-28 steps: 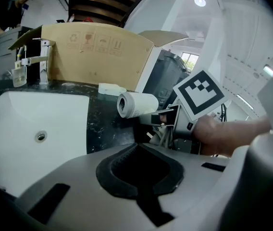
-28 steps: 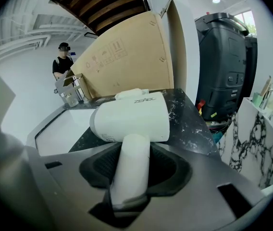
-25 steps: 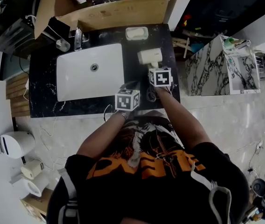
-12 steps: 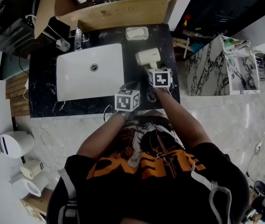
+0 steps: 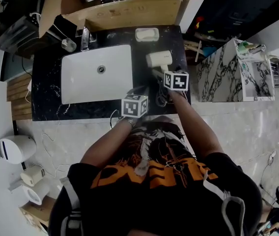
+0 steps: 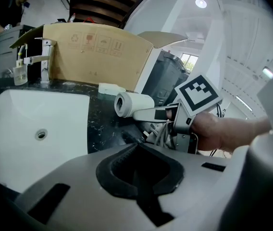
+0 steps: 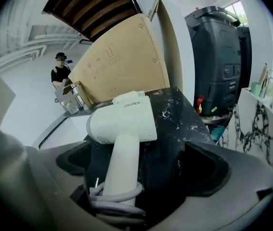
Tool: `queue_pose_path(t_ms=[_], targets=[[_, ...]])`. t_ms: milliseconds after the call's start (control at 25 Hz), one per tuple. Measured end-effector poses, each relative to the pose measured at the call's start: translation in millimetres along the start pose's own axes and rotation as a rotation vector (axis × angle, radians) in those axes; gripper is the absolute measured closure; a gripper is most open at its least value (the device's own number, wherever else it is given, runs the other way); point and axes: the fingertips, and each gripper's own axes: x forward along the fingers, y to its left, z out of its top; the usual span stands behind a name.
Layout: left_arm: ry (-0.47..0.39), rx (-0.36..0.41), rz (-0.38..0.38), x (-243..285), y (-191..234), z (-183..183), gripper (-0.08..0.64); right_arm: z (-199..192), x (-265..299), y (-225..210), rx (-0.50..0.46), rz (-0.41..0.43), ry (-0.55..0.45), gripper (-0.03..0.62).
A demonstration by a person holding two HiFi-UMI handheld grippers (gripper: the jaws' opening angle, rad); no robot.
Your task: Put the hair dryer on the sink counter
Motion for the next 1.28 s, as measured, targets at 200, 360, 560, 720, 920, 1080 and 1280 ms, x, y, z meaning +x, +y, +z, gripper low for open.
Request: queue_pose_path(t_ms=[200, 360, 560, 720, 920, 1080, 1280], targets=[[-0.009, 0.008, 0.014, -5, 4, -2, 0.538, 2, -9, 1, -0.100, -0.003, -0.008, 0.006], [-0.010, 0.003, 0.031, -9, 9, -6, 0.538, 3, -23, 14, -0.177, 0.013, -0.030, 0.006], [-0.024, -0.003, 0.039, -15, 11, -7, 0.537, -1, -45, 29, -0.184, 0.040, -0.031, 0.008], [-0.045, -0.004, 0.041, -20, 10, 0, 0.538, 2, -56, 35, -0.159, 0.049, -0.027, 0.008], [-0.117, 0.020, 0.028, -40, 1, 33, 0.538, 19, -79, 50, -0.169, 0.069, -0.070, 0.008], [-0.211, 0.128, 0.036, -66, -12, 67, 0.538, 38, -102, 73, -0.193, 0.130, -0.149, 0.010], [-0.335, 0.284, 0.073, -96, -31, 93, 0.538, 54, -128, 99, -0.294, 0.192, -0.274, 0.119]])
